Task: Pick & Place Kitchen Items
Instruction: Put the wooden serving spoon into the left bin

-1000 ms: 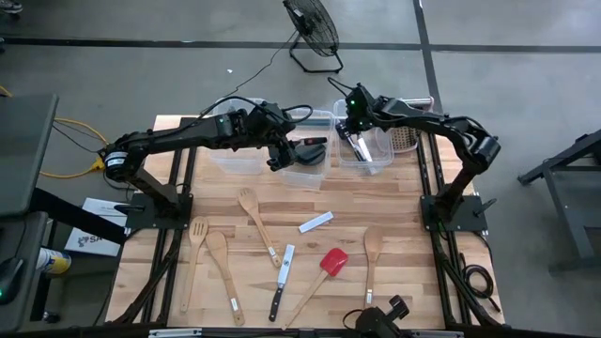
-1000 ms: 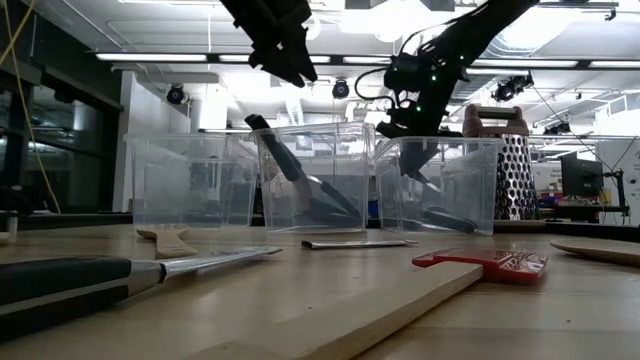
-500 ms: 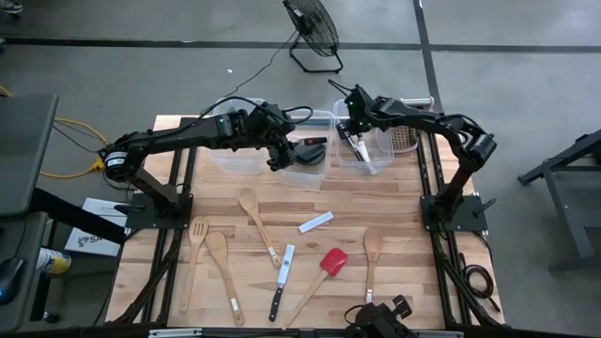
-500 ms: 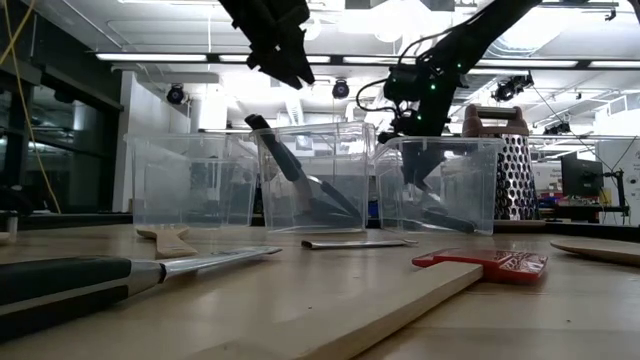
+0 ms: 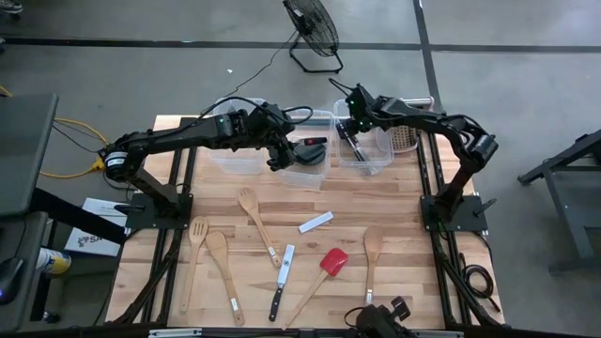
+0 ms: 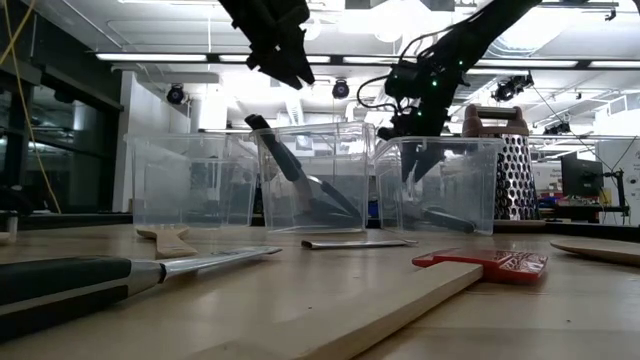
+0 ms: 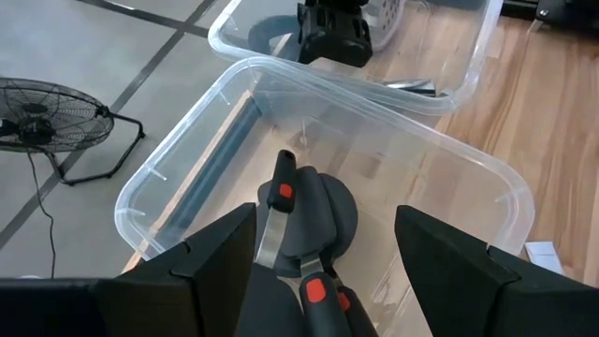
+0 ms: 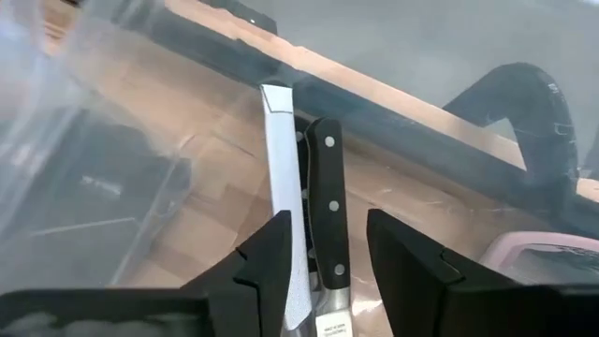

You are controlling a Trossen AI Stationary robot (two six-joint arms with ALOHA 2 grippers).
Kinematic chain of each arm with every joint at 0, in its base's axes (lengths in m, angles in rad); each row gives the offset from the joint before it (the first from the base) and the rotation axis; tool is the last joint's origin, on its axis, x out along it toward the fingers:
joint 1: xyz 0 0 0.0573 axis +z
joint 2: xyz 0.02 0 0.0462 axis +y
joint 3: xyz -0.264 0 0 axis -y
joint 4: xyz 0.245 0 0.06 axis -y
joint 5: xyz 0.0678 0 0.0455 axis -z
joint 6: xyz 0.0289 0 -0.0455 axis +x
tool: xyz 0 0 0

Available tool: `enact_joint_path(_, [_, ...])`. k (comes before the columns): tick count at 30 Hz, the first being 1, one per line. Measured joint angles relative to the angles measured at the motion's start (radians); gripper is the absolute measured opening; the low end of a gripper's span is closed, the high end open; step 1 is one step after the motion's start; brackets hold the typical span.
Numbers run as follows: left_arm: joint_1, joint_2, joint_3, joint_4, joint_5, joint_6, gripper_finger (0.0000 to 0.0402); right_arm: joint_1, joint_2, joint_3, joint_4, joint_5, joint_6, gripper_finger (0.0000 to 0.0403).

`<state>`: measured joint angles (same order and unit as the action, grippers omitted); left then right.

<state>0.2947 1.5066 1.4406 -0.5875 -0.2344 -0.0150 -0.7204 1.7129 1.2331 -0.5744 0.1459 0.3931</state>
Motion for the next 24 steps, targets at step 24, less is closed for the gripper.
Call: enact_joint_path(24, [-0.009, 0.0, 0.0, -0.24, 0.127, -0.135, 0.0252, 0.015, -0.343, 0.0, -0.041, -0.257, -0.142, 0.0172])
